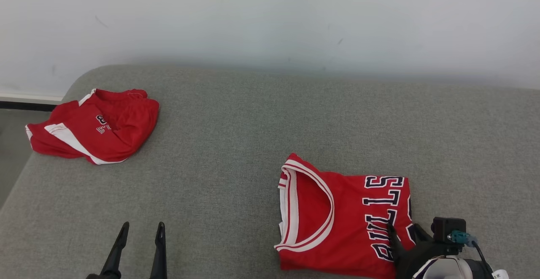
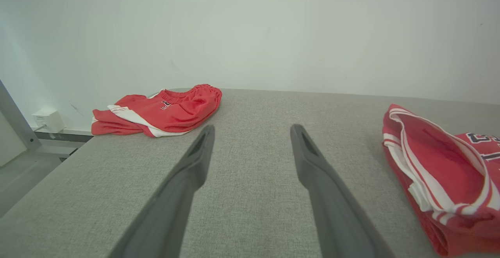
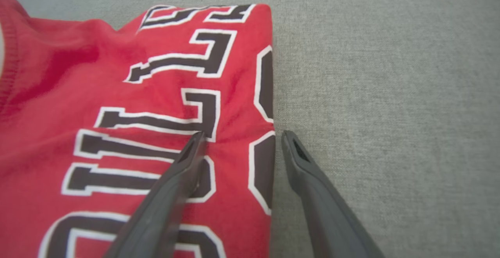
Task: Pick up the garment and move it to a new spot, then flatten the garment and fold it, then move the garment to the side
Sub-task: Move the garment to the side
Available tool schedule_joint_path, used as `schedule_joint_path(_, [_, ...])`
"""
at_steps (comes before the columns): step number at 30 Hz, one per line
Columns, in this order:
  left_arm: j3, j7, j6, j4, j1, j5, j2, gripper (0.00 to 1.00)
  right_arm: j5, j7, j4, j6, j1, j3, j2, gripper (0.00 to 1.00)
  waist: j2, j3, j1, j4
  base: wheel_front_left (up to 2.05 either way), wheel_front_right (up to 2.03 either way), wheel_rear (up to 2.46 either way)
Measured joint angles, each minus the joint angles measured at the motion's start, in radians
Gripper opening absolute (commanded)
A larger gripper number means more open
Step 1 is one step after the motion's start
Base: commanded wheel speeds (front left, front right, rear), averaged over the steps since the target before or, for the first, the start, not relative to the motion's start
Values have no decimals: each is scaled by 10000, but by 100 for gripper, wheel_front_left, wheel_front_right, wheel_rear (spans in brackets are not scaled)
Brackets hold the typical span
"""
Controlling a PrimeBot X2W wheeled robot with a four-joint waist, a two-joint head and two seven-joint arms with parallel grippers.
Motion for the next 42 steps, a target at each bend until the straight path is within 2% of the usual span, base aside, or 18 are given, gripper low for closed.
schedule_joint_path(2, [21, 0, 0, 12, -12, 0, 0, 100, 180, -2, 263, 0, -173, 102, 35, 43, 0, 60, -1, 23, 0, 0, 0])
schedule_joint_path(3, [46, 0, 0, 12, -25, -2, -2, 100, 261, 4, 364, 0, -248, 184, 40, 0, -1, 94, -1, 28, 0, 0, 0])
schedule_joint_path(8, [238, 0, 2, -33, -118, -6, -13, 100, 702, -174, 466, 0, -791, 654, 65, 0, 0, 298, -1, -39, 0, 0, 0])
schedule_joint_path(15, [82, 0, 0, -107, -575, -38, -59, 100, 1057, -146, 288, 0, -2676, 1325, -619, 0, 1, 858, 0, -246, 0, 0, 0])
schedule_joint_path(29, [-359, 0, 0, -955, -2128, -136, 161, 100, 1515, 180, 445, 0, -6073, 1860, -2963, 0, 2, 3000, 2, -649, 0, 0, 0])
schedule_joint_path(38, [-462, 0, 0, -1488, -2556, -21, 667, 100, 1561, 357, 606, 0, -7259, 1956, -4621, 0, 2, 4301, 2, -1197, 0, 0, 0])
schedule_joint_path(42, [-483, 0, 0, -1712, -2626, 17, 832, 100, 1555, 453, 617, 0, -7646, 2038, -5149, 0, 3, 4718, 1, -1471, 0, 0, 0])
